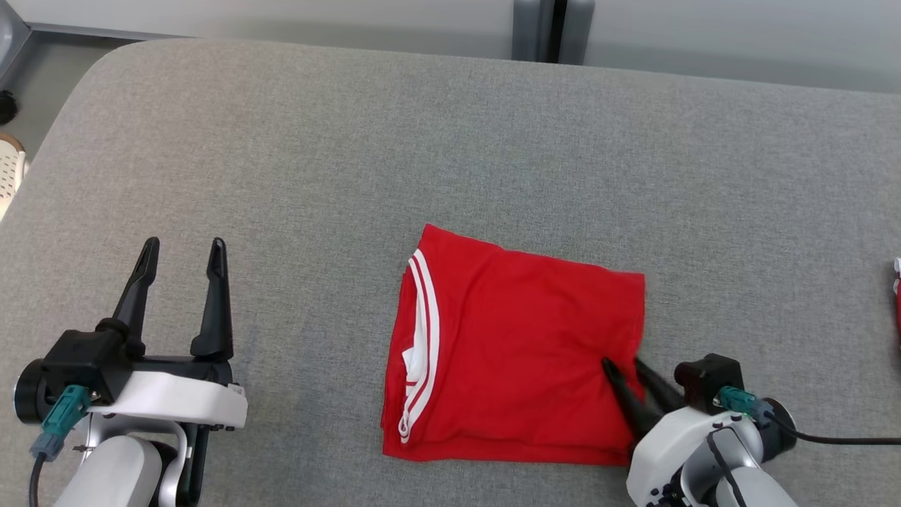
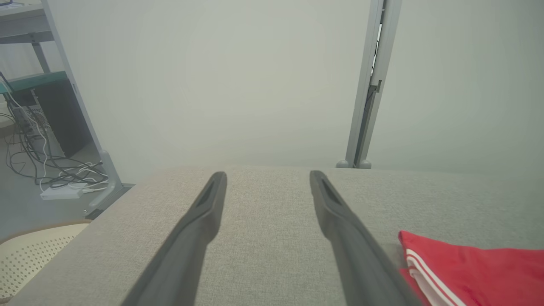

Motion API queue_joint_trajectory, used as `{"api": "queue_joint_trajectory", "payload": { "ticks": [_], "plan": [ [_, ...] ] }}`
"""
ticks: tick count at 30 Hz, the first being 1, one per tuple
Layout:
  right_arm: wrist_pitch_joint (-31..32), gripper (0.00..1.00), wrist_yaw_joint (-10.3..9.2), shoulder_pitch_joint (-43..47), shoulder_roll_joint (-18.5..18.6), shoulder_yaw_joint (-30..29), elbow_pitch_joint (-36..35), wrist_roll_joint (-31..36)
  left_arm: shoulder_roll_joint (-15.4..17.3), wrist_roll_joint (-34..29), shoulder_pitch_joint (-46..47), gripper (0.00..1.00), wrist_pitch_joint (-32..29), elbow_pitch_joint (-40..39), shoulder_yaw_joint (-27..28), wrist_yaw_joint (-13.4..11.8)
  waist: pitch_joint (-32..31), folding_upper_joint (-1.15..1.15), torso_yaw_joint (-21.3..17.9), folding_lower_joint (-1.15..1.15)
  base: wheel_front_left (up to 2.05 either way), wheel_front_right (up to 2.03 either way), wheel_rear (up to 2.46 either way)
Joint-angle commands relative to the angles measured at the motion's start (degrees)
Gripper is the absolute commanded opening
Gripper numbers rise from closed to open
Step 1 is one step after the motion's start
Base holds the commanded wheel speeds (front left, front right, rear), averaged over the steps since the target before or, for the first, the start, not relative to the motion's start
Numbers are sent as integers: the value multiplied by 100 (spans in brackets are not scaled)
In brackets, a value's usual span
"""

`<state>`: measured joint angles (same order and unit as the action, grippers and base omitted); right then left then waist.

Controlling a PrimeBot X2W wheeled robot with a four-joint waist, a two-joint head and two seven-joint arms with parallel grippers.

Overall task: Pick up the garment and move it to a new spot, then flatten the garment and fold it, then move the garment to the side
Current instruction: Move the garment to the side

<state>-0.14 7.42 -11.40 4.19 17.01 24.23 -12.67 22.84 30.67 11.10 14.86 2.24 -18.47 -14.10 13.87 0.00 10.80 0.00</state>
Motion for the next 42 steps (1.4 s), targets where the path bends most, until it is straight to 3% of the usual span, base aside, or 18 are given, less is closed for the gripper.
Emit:
{"api": "queue_joint_trajectory", "payload": {
  "ticks": [1, 10, 19, 31, 36, 42],
  "plan": [
    [33, 0, 14, 54, 20, 35, 129, -23, 21, -48, 114, 100, 33, 0, 36, 26, 9, 0, -4, 0, 0, 0, 0],
    [-240, 0, -7, -16, 217, -279, -255, 253, -83, -197, 135, 100, 38, -212, 249, 42, 102, 0, -285, 0, 0, 0, 0],
    [15, 0, -4, 236, 681, -338, -765, 495, -41, -359, 85, 100, 21, -362, 259, 117, 231, 0, -1052, 0, 0, 0, 0],
    [82, 0, 4, -617, 1779, -399, -1449, 688, 249, -534, 449, 100, -325, -702, 105, 225, 682, 0, -2269, 0, 0, 0, 0],
    [242, 0, 6, -1119, 2388, -378, -1599, 521, 299, -567, 661, 100, -418, -743, 35, 305, 872, 0, -2510, 0, 0, 0, 0],
    [266, 0, 6, -1622, 3180, -251, -1255, 93, 279, -597, 886, 100, -444, -706, -51, 366, 1040, 0, -2517, 0, 0, 0, 0]
  ]
}}
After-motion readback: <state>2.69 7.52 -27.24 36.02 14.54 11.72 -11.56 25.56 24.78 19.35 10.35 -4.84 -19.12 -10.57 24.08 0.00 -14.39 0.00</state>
